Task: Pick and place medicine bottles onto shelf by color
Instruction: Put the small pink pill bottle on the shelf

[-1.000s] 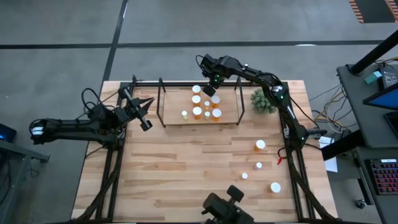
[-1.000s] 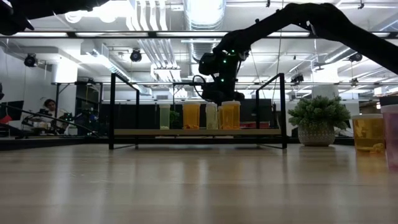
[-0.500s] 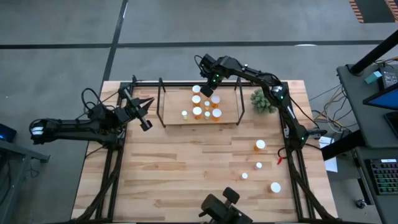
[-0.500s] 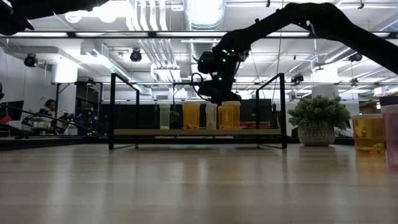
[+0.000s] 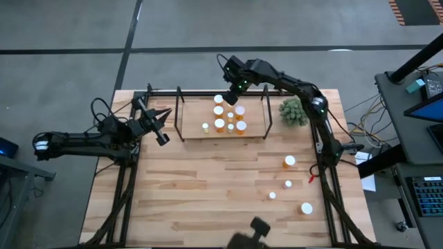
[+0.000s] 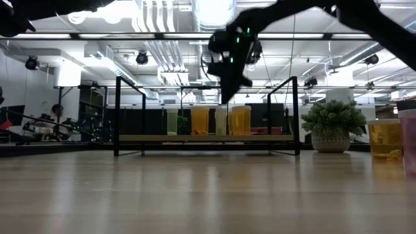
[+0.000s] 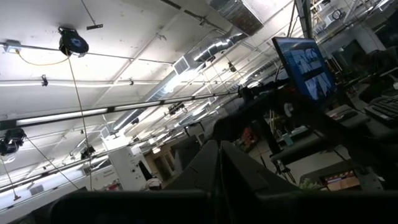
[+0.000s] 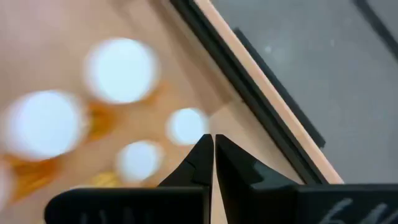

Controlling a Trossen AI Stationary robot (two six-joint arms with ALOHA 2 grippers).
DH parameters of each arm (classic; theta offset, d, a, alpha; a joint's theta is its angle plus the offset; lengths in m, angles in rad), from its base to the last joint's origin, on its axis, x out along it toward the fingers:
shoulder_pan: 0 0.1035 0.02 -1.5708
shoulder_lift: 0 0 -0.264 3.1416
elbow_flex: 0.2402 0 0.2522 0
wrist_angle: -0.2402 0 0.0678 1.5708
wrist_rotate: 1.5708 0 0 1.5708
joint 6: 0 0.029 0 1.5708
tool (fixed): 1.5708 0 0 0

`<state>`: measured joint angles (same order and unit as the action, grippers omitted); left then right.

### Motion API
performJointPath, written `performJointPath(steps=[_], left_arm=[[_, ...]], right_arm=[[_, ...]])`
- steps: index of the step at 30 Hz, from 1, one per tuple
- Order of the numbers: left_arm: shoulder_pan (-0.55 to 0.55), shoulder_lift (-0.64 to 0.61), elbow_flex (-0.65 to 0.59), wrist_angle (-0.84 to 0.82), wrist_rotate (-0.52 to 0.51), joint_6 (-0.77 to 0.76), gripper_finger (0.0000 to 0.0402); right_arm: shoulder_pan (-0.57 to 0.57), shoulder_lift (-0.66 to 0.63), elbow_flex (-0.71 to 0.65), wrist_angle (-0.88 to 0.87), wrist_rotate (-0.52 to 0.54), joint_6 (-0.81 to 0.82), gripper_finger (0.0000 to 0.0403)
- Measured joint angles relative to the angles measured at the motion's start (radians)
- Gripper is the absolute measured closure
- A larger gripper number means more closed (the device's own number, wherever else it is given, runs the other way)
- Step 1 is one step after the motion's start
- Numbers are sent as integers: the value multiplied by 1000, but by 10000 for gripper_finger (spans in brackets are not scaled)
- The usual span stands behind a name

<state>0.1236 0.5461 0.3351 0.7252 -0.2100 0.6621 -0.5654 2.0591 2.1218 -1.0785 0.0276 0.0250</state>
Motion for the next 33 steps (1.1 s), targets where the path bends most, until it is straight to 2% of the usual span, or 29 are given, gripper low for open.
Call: performJointPath(steps=[3,6,11,14,18,23,29,33], left_arm=[[0,0,0,1,9,-1,400],[-1,0,0,2,87,-31,400],[-1,25,1,90,291,-202,400],[-2,61,1,144,378,-295,400],[-12,129,1,232,392,-425,400],[-48,246,43,321,393,-546,400],[-119,386,139,322,383,-599,400],[-172,456,186,327,380,-603,400]], right_arm=[[79,-93,-27,-15,1,-16,394],[198,-220,-132,11,0,-21,394],[460,-477,-468,198,1,46,394],[621,-627,-684,332,26,98,394],[802,-792,-915,440,114,180,394],[937,-954,-1079,448,158,342,394],[1058,-1078,-1183,391,157,521,394],[1150,-1088,-1200,327,159,635,394]])
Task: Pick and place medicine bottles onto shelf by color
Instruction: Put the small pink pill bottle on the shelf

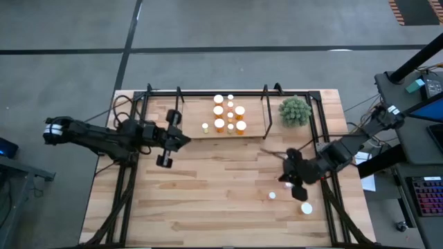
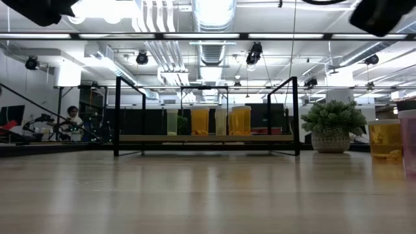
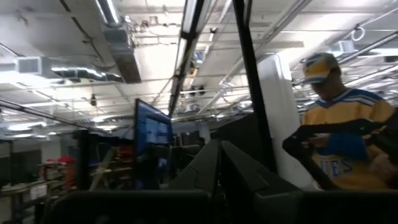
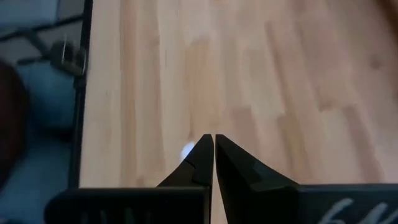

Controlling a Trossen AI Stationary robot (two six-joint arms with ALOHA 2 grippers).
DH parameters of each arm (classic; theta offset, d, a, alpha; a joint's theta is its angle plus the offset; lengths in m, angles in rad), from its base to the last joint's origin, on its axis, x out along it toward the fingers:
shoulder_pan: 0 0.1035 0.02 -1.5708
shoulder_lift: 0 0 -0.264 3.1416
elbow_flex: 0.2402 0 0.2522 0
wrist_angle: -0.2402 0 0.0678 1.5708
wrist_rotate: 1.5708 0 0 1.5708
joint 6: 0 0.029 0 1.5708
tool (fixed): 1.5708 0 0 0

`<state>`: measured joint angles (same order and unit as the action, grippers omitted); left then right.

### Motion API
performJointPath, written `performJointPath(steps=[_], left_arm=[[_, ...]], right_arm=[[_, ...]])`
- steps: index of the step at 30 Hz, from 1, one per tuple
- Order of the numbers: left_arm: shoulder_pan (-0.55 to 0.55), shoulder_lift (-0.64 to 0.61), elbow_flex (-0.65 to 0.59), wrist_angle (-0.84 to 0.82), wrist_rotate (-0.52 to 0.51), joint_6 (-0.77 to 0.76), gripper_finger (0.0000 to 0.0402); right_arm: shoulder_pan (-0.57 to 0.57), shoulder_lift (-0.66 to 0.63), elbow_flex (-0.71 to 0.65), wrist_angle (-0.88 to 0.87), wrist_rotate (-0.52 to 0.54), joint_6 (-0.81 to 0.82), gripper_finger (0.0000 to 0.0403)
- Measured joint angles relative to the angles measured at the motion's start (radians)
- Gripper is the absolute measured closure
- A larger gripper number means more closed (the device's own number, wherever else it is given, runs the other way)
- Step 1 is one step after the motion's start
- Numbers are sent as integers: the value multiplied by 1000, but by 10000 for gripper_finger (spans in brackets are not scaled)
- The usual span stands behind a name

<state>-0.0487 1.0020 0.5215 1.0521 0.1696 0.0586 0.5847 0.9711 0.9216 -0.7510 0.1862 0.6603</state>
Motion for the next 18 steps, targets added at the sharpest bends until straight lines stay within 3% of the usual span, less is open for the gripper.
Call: performJointPath(steps=[6,11,18], left_arm=[[-48,90,14,80,0,0,400],[-74,139,13,146,-2,0,400],[-78,156,14,152,-2,-2,400]], right_arm=[[115,70,-17,-2,17,25,394],[136,146,-31,13,23,110,387],[138,240,-15,43,17,113,310]])
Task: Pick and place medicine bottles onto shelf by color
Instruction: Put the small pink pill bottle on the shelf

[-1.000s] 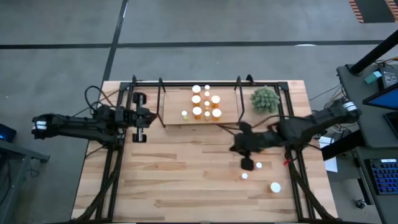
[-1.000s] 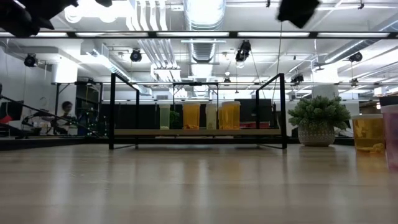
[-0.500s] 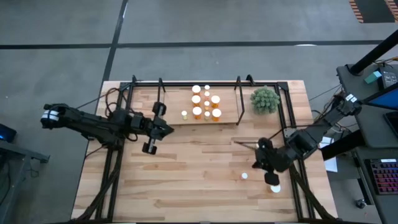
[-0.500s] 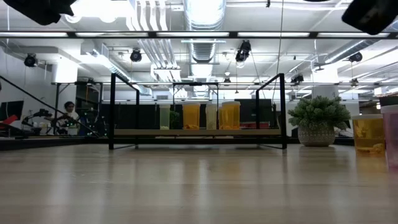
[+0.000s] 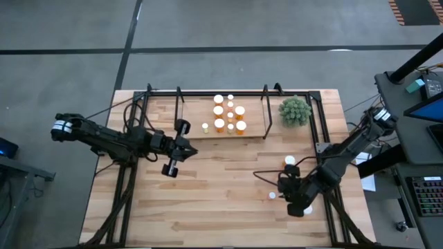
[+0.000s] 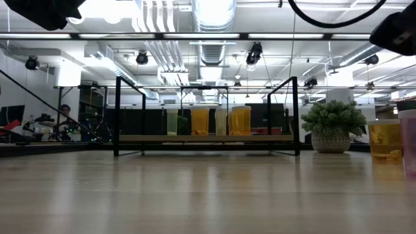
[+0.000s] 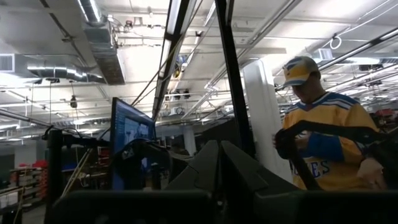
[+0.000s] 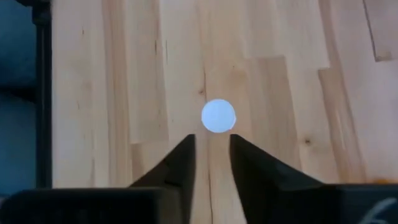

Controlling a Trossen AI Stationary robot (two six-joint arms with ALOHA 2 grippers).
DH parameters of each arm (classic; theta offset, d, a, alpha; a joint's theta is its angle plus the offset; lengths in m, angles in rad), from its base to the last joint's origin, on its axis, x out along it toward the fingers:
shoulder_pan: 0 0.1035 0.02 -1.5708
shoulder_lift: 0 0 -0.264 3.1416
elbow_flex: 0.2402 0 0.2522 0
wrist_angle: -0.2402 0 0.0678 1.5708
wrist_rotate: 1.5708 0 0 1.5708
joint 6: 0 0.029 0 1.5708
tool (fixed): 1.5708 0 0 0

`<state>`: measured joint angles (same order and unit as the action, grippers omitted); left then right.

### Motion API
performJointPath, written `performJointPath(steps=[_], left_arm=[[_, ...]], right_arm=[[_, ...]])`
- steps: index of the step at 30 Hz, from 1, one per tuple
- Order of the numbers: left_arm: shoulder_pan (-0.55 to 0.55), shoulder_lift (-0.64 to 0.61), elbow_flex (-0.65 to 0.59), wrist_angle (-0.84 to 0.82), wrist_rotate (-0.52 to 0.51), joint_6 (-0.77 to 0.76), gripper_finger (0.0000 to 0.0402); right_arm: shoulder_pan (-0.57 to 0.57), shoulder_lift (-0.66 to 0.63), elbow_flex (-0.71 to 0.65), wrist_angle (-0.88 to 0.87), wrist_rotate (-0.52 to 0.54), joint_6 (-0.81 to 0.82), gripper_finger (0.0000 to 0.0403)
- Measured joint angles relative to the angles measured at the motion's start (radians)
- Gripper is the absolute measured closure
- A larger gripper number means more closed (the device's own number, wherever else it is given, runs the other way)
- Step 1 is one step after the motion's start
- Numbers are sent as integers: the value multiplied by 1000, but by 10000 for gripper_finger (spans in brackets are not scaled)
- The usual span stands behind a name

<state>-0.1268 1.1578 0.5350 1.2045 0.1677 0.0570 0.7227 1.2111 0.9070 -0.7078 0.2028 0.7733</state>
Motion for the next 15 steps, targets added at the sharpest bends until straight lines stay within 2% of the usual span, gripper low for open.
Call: performJointPath(steps=[7,10,15], left_arm=[[-1,-7,-1,1,0,0,400],[0,-11,-1,0,0,1,400],[0,-14,-1,0,0,1,400]], right_arm=[[0,87,21,10,9,-102,209],[0,120,21,11,8,-122,191],[-1,168,21,30,15,-134,188]])
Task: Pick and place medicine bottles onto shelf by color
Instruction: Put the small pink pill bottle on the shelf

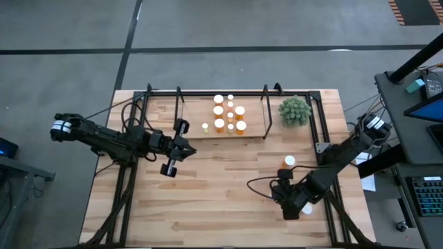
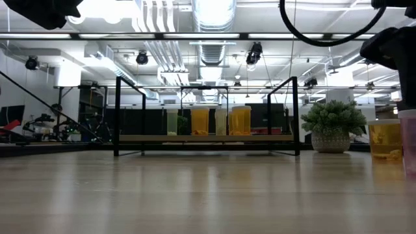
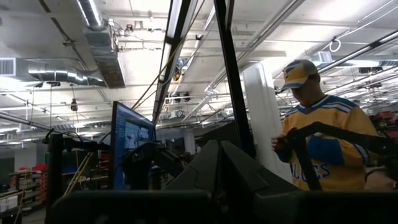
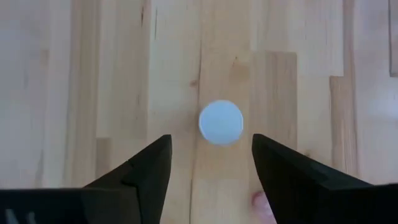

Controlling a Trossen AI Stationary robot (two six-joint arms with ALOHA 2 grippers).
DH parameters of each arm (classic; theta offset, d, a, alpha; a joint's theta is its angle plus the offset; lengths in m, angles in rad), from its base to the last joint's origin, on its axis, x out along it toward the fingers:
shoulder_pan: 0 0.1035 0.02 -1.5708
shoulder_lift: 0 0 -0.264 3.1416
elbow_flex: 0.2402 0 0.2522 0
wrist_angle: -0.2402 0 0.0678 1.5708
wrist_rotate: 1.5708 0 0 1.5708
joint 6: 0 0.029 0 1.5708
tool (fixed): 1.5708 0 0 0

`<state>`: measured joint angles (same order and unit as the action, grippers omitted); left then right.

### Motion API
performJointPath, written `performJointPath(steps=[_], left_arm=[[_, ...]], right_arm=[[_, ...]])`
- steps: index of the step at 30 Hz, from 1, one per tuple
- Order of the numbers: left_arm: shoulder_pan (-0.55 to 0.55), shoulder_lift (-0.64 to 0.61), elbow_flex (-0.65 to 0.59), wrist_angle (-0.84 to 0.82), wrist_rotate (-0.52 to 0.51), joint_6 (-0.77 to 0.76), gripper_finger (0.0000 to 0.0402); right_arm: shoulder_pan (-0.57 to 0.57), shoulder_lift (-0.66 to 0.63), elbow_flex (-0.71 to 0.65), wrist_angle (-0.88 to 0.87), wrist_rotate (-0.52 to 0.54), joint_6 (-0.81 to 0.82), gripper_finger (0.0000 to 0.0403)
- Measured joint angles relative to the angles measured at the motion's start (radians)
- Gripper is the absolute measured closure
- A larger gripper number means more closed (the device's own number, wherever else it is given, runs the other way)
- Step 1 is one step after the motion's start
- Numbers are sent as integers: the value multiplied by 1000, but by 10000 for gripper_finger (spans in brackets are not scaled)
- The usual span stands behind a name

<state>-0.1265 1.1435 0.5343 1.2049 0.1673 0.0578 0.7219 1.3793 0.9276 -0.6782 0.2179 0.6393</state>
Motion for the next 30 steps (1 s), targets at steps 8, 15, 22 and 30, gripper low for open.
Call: performJointPath(steps=[8,15,22,30], left_arm=[[0,0,0,0,0,0,400],[0,0,0,-1,0,1,400],[0,0,0,-1,0,1,400],[0,0,0,-1,0,1,400]], right_arm=[[-12,65,0,26,67,-4,188],[-16,70,0,34,68,-12,232],[-16,64,0,36,54,-12,286],[-16,61,2,40,44,-26,296]])
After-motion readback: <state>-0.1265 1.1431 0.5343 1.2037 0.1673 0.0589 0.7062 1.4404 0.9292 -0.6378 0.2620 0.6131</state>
